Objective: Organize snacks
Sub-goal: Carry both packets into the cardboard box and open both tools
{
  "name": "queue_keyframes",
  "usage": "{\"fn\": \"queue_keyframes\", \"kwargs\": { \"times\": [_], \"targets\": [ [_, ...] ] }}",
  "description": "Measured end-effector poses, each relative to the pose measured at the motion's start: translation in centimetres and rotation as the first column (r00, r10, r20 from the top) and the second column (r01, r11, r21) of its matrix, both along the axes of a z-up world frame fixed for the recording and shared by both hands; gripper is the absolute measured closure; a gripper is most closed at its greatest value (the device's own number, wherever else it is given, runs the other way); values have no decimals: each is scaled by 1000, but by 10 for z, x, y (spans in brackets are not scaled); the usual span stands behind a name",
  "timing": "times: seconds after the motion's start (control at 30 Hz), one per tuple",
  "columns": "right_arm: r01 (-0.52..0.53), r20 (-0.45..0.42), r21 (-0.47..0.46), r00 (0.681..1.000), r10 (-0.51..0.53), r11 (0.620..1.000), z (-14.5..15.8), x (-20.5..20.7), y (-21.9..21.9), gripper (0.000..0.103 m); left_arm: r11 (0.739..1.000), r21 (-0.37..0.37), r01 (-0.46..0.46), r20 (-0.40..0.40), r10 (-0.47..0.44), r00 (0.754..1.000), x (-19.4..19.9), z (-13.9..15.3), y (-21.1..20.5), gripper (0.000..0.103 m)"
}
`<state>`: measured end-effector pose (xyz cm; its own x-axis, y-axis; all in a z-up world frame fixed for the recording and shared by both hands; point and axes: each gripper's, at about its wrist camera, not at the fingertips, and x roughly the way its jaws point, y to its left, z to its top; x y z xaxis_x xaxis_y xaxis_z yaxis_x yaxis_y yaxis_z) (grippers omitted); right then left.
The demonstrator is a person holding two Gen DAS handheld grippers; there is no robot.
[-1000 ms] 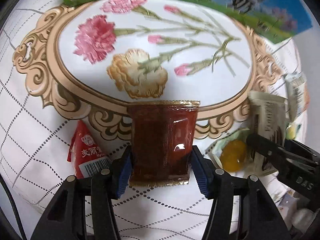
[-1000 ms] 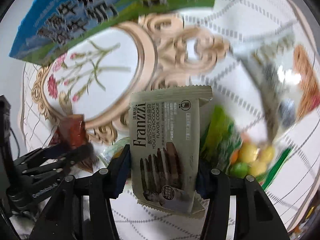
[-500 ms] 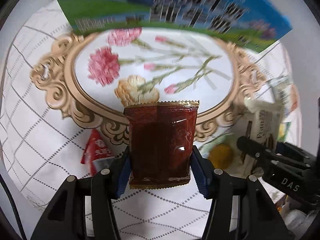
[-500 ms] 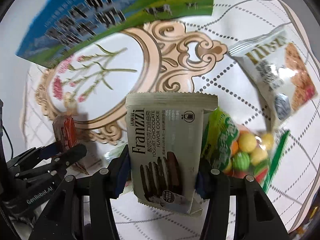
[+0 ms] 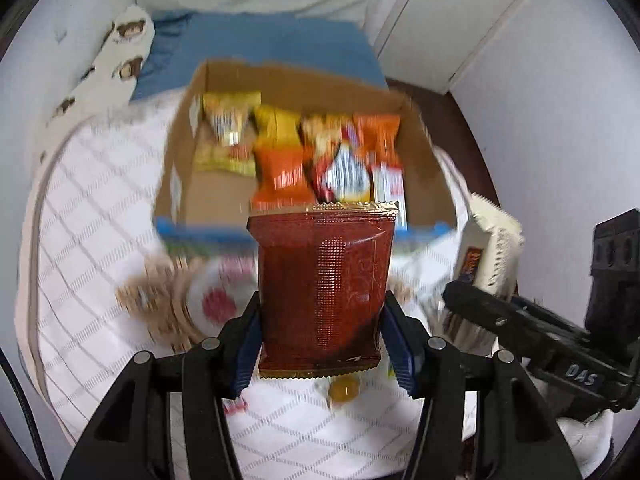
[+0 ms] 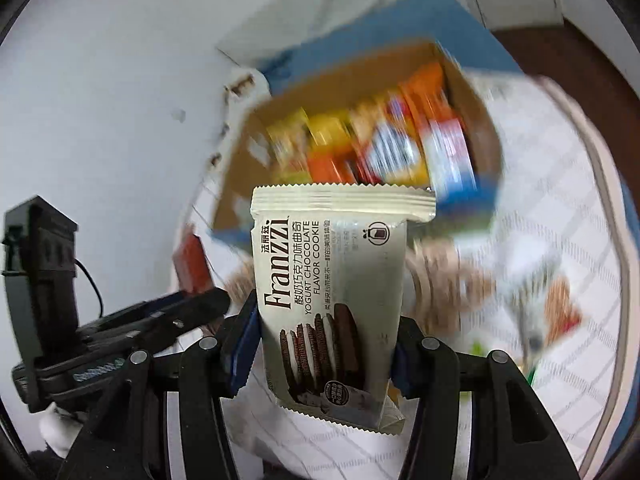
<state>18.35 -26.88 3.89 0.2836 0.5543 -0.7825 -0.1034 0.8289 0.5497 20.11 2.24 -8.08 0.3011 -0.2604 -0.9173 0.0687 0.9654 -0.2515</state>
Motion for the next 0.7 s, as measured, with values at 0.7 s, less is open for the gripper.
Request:
{"fn": "queue_keyframes", "kwargs": {
  "times": [0.7],
  "targets": [
    [-66, -144, -164, 989, 43, 984, -93, 155, 39, 46, 981, 188, -45, -251, 92, 964, 156, -122, 61, 50]
  ]
}}
